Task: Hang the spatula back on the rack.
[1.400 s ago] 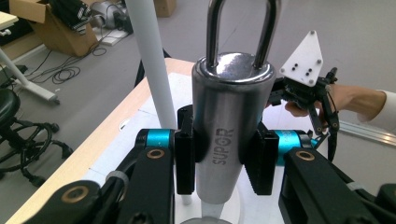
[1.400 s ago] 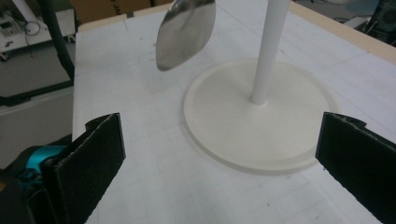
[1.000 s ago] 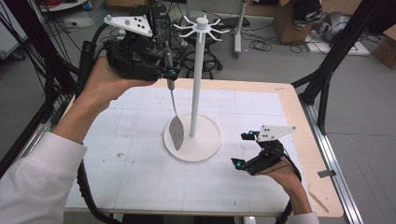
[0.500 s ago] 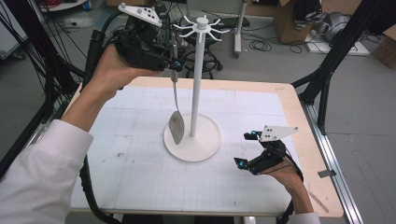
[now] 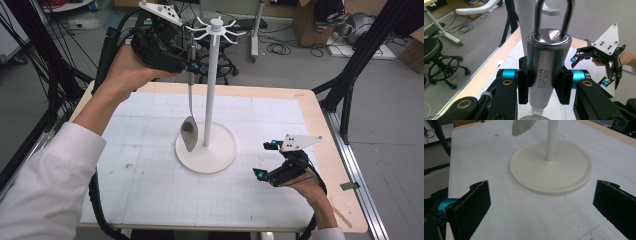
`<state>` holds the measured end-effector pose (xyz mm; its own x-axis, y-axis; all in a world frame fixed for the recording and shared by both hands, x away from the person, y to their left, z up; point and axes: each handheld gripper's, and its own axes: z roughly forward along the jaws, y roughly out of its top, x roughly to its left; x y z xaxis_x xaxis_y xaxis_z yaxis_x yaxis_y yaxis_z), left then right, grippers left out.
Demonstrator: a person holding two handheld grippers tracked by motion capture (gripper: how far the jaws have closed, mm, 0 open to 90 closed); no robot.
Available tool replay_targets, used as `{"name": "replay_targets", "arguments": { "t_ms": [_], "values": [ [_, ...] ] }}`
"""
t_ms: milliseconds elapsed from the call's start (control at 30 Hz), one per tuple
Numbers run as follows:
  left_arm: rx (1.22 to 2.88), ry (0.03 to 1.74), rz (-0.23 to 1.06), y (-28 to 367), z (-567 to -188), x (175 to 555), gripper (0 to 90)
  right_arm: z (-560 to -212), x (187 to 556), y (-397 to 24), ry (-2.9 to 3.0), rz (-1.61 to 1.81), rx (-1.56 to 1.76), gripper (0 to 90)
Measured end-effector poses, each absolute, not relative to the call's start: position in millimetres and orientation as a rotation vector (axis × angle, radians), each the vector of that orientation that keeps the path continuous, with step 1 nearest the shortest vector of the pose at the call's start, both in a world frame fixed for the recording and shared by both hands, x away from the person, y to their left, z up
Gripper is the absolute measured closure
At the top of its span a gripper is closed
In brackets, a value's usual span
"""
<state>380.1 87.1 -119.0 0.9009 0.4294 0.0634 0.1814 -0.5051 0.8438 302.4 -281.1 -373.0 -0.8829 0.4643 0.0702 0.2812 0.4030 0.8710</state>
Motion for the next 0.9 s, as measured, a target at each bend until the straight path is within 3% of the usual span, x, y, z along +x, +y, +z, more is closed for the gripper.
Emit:
{"name": "replay_targets", "arguments": {
  "t_ms": [533, 633, 700, 900],
  "values": [
    [2.098, 0.372, 0.366, 81.7, -128.2, 390.1, 66.5, -372.8, 303.2, -281.3, 2.464, 1.493, 0.653, 0.3],
    [2.071, 0.382, 0.418, 87.4, -125.4, 385.4, 46.9, -372.3, 302.1, -281.7, 2.462, 1.491, 0.66, 0.3],
    [2.079, 0.38, 0.413, 94.3, -125.4, 381.6, 44.1, -372.2, 301.7, -281.8, 2.459, 1.495, 0.659, 0.3],
    [2.031, 0.406, 0.423, 125.8, -144.6, 369.1, 21.2, -372.2, 302.6, -280.0, 2.456, 1.493, 0.665, 0.3]
  ]
}}
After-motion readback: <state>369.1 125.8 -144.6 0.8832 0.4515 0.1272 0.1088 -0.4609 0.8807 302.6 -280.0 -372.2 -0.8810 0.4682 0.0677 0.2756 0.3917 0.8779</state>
